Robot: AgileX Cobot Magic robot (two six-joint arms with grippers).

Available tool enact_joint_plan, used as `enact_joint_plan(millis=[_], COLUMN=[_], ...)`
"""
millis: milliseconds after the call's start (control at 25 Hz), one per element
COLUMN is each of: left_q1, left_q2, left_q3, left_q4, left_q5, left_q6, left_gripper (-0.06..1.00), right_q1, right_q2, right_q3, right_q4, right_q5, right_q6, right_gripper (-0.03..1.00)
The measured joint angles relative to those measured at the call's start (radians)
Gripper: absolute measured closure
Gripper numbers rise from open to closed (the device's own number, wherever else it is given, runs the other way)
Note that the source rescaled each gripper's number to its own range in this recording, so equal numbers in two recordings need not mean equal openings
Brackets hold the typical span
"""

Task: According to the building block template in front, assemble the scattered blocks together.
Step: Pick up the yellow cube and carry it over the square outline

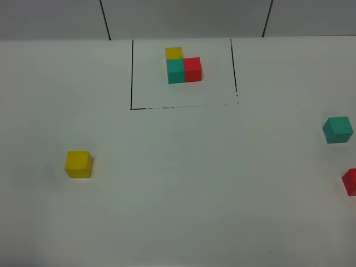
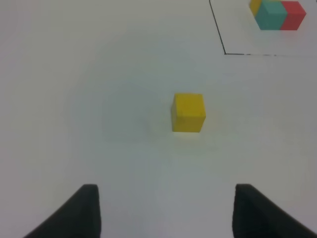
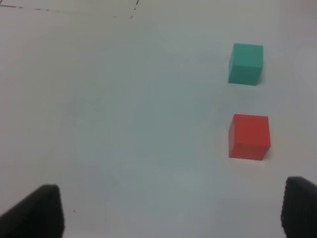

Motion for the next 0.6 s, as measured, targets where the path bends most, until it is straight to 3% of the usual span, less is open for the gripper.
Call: enact_joint_plan(millis=[400, 600], left_q1=[0.0, 0.0], left_q2=[0.01, 0.092], left_q3=[-0.001, -0.02], left_q4=[0.005, 0.009], left_q5=[-0.011, -0.106], left_q6=[0.0, 0.021], left_gripper=[0.61, 0.58], right_q1=[0.0, 0.0], right_q2=[0.0, 0.0], right_q3=[0.0, 0.0], right_q4=[0.0, 0.0], right_q5=[0.0, 0.0], right_q6=[0.0, 0.0], right_gripper=[0.2, 0.2])
